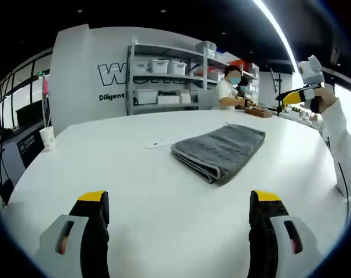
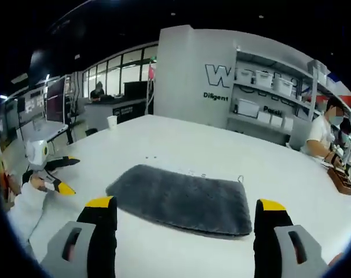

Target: Open the folded towel by lifting each exposed corner and separating the folded layers until the towel lies flat within the target outline without major curled edges

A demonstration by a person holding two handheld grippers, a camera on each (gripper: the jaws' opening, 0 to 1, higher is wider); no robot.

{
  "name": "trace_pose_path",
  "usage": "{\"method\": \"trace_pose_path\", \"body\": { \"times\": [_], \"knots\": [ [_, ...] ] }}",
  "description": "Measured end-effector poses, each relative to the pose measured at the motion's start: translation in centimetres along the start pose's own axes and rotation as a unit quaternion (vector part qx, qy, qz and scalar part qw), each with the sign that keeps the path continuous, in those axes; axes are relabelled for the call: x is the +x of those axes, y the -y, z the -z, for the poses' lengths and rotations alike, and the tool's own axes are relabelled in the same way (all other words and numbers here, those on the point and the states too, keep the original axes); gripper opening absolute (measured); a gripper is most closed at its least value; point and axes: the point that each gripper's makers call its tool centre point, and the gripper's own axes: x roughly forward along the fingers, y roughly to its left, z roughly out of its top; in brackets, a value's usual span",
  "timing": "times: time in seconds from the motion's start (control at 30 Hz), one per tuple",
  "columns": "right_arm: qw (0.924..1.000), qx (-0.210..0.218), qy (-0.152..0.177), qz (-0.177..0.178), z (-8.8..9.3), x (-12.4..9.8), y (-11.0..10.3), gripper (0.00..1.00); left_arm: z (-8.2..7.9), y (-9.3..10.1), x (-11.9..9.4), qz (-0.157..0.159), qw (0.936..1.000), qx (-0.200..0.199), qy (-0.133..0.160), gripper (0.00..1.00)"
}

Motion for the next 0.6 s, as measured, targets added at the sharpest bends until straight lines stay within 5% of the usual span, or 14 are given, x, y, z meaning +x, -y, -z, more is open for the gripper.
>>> {"method": "trace_pose_path", "body": {
  "times": [0.23, 0.6],
  "knots": [
    [0.9986, -0.020, -0.044, -0.022, 1.4, 1.1, -0.8, 1.00, 0.1, 0.1, -0.1, -0.001, 1.0000, 0.000, -0.001, 1.00],
    [0.9962, -0.075, -0.010, -0.043, 0.4, 3.2, -4.0, 1.00, -0.2, 0.0, -0.1, -0.001, 1.0000, 0.001, 0.002, 1.00]
  ]
}}
